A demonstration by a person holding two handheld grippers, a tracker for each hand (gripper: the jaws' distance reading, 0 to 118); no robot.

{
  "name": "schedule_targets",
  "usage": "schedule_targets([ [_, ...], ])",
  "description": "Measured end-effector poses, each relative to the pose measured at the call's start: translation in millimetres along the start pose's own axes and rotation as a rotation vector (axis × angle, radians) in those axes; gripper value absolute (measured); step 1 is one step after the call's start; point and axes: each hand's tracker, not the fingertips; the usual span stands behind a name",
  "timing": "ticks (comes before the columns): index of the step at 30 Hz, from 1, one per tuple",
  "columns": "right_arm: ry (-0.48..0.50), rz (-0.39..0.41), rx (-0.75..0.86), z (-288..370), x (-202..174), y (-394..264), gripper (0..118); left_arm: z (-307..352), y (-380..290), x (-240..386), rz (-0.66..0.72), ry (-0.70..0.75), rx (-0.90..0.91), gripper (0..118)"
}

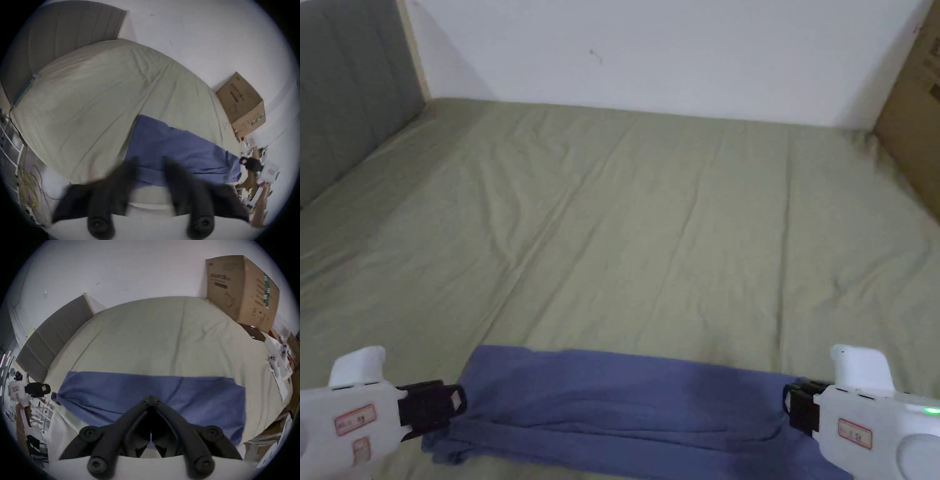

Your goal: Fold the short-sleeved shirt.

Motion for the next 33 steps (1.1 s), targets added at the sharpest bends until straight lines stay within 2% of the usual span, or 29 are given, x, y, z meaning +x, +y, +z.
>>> schedule_targets([
  [1, 0.003, -0.005, 0.004, -7, -5, -1, 0, -2, 1, -7, 0.022, -0.015, -0.019, 91],
  [2, 0.022, -0.035, 0.007, -11, -9, -1, 0, -6, -1, -13, 0.029, -0.024, -0.038, 114],
  [3, 0.05, -0.06, 0.002, -15, -14, 0, 0, -5, -4, -14, 0.042, -0.031, -0.025, 118],
  [4, 0.068, -0.063, -0.008, -19, -19, 1, 0, -7, -6, -20, 0.074, -0.072, 0.028, 115],
  [5, 0.074, -0.057, -0.011, -24, -27, 0, 0, -13, -8, -28, 0.113, -0.08, -0.026, 116],
  [8, 0.078, 0.024, -0.047, -33, -44, 3, 0, -29, -15, -42, 0.219, -0.131, -0.069, 117],
  [10, 0.086, 0.049, -0.059, -38, -55, 2, 0, -42, -22, -50, 0.294, -0.192, -0.071, 116],
  [13, 0.105, 0.055, -0.085, -45, -63, 1, 0, -60, -33, -55, 0.474, -0.372, -0.103, 107],
  [14, 0.107, 0.055, -0.094, -48, -65, 0, 0, -67, -38, -57, 0.539, -0.436, -0.126, 101],
  [15, 0.107, 0.054, -0.102, -50, -66, 0, 0, -70, -40, -53, 0.571, -0.484, -0.15, 87],
  [16, 0.107, 0.055, -0.109, -52, -66, -1, 0, -74, -43, -54, 0.587, -0.463, -0.133, 51],
  [17, 0.108, 0.058, -0.116, -53, -69, -3, 0, -76, -45, -54, 0.584, -0.389, -0.108, 21],
  [19, 0.108, 0.068, -0.128, -54, -70, -3, 0, -85, -45, -62, 0.533, -0.227, -0.125, 16],
  [21, 0.109, 0.079, -0.134, -53, -71, -4, 0, -84, -47, -69, 0.619, -0.36, -0.123, 16],
  [22, 0.109, 0.081, -0.135, -52, -71, -4, 0, -80, -46, -70, 0.612, -0.358, -0.113, 16],
  [26, 0.112, 0.057, -0.135, -52, -65, -1, 0, -67, -33, -62, 0.432, -0.267, -0.148, 16],
  [29, 0.11, 0.045, -0.131, -50, -62, -1, 0, -50, -19, -51, 0.403, -0.238, -0.139, 16],
  [33, 0.114, 0.028, -0.13, -48, -55, -3, 0, -32, -3, -79, 0.394, -0.136, -0.076, 16],
])
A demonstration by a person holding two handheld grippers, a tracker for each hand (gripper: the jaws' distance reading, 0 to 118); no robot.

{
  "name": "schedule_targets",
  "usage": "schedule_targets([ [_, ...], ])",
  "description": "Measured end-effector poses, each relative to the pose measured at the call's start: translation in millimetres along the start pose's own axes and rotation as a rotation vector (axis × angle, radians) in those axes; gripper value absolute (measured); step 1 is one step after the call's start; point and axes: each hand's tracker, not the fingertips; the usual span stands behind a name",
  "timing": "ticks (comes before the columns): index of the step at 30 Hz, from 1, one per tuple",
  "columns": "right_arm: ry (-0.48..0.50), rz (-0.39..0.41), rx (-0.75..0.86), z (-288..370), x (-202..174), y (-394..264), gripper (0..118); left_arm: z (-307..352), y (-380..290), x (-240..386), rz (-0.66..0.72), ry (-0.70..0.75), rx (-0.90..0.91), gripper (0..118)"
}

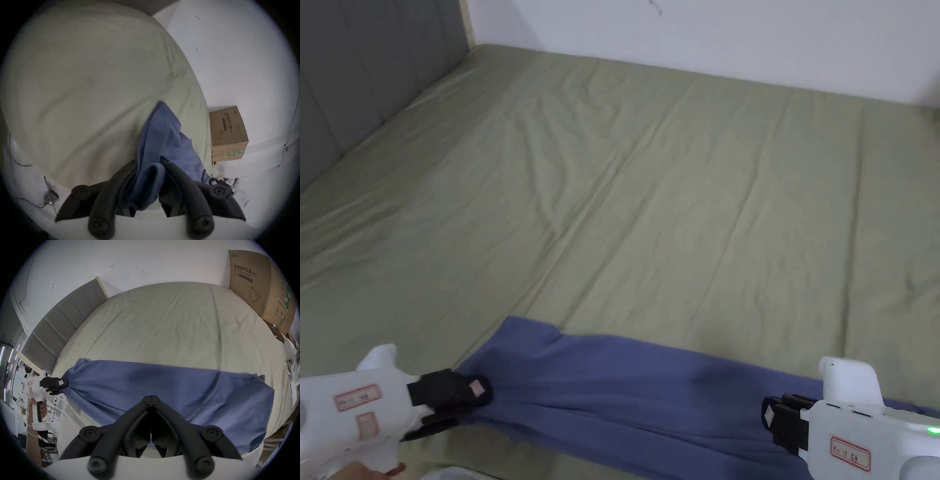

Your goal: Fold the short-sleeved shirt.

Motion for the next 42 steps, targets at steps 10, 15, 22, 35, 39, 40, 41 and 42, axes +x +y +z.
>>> schedule_targets([
  [10, -0.003, -0.083, -0.004, 4, 24, -14, 0, 13, 2, 78, -0.273, 0.089, 0.02, 16],
  [15, -0.013, -0.128, 0.024, 19, 44, -21, 0, -4, -26, 180, -0.573, 0.022, 0.022, 16],
  [22, -0.026, -0.226, 0.076, 47, 78, -34, 0, -87, -121, 267, -0.861, -0.165, -0.213, 16],
  [35, -0.104, -0.328, 0.099, 73, 115, -60, 0, -139, -178, 248, -0.749, -0.186, -0.408, 90],
  [39, -0.126, -0.305, 0.113, 76, 109, -56, 0, -114, -127, 236, -0.562, -0.272, -0.292, 60],
  [40, -0.128, -0.296, 0.121, 77, 108, -55, 0, -112, -117, 232, -0.523, -0.279, -0.278, 23],
  [41, -0.124, -0.293, 0.125, 77, 106, -53, 0, -112, -110, 228, -0.498, -0.244, -0.26, 1],
  [42, -0.114, -0.293, 0.13, 78, 106, -52, 0, -113, -107, 228, -0.498, -0.196, -0.238, 2],
])
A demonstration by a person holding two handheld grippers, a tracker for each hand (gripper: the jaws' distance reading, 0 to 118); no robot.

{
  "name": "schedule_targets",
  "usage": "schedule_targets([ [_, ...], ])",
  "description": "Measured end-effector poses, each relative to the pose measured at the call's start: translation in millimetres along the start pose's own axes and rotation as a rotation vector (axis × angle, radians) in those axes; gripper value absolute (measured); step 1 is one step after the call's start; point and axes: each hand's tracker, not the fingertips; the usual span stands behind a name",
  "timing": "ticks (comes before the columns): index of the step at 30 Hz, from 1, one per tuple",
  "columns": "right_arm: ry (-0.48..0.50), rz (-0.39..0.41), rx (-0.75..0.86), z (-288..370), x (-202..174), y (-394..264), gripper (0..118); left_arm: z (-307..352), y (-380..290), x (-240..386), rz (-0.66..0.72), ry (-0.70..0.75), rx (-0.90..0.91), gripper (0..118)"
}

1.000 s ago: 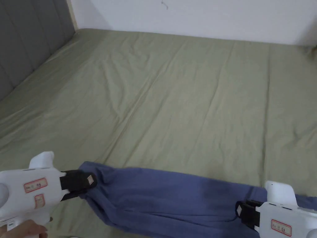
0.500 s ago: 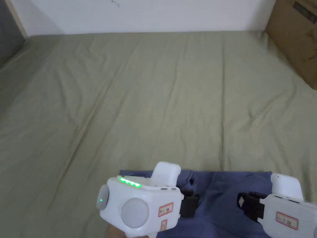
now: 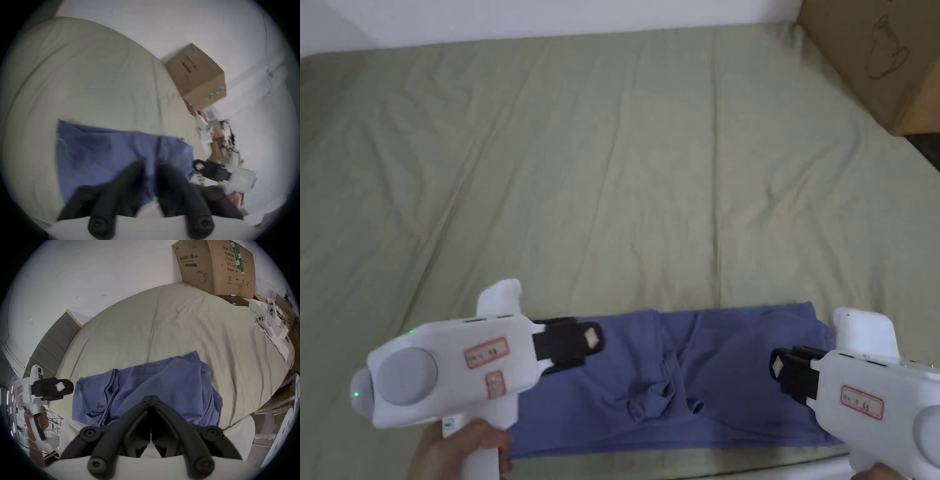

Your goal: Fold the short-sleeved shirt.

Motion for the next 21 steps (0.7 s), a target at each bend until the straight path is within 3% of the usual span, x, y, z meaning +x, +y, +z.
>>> schedule_targets([
  [3, 0.019, 0.004, 0.008, 0, -4, 2, 0, -12, -2, -10, -0.061, 0.12, -0.071, 2],
  [11, 0.039, 0.012, -0.01, -3, -5, -3, 0, -72, -53, 15, -0.073, 0.013, -0.279, 2],
  [18, 0.022, -0.018, -0.016, -1, 8, -5, 0, -80, -71, 40, -0.072, -0.028, -0.292, 2],
  [21, 0.019, -0.024, -0.019, -1, 8, -6, 0, -88, -78, 48, -0.137, 0.001, -0.334, 2],
])
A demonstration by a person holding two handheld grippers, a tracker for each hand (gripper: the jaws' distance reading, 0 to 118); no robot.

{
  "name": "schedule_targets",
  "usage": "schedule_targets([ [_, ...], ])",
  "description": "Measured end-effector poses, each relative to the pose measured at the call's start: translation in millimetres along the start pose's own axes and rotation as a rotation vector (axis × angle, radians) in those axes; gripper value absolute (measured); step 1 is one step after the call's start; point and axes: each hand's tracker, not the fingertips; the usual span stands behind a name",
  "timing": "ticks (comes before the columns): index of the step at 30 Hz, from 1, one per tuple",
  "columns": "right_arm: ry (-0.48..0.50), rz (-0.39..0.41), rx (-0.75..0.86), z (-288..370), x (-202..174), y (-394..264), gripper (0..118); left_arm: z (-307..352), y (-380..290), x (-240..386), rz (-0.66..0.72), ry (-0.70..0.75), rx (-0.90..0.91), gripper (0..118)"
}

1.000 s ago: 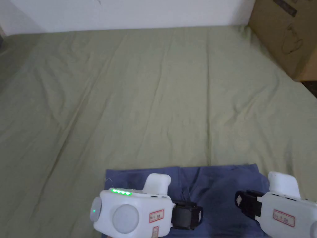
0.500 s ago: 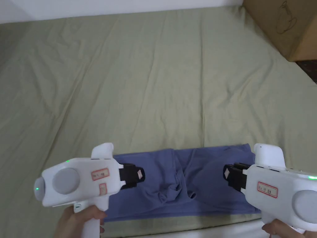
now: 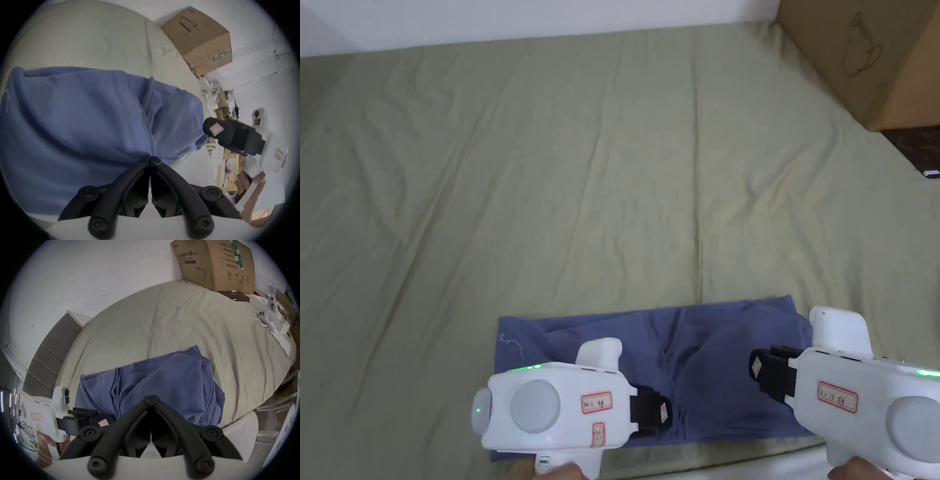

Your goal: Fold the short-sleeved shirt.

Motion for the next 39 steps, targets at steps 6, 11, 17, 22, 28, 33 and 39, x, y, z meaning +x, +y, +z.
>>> schedule_targets([
  [6, 0.006, 0.013, -0.013, -3, -6, -2, 0, 2, -8, 12, -0.016, -0.126, -0.03, 2],
  [11, 0.015, 0.024, -0.01, 1, -14, -1, 0, 35, -2, 1, -0.011, -0.128, 0.056, 2],
  [17, 0.013, 0.045, -0.008, -1, -20, 2, 0, 116, 4, -84, 0.172, -0.04, 0.287, 2],
  [22, 0.014, 0.069, -0.032, -9, -28, 1, 0, 150, -10, -154, 0.334, -0.052, 0.341, 2],
  [28, 0.021, 0.085, -0.059, -17, -39, 3, 0, 145, -20, -173, 0.357, -0.119, 0.379, 59],
  [33, 0.017, 0.109, -0.067, -20, -46, 8, 0, 113, -8, -187, 0.393, -0.226, 0.31, 112],
  [39, 0.009, 0.12, -0.077, -22, -50, 10, 0, 81, 6, -201, 0.472, -0.386, 0.251, 15],
])
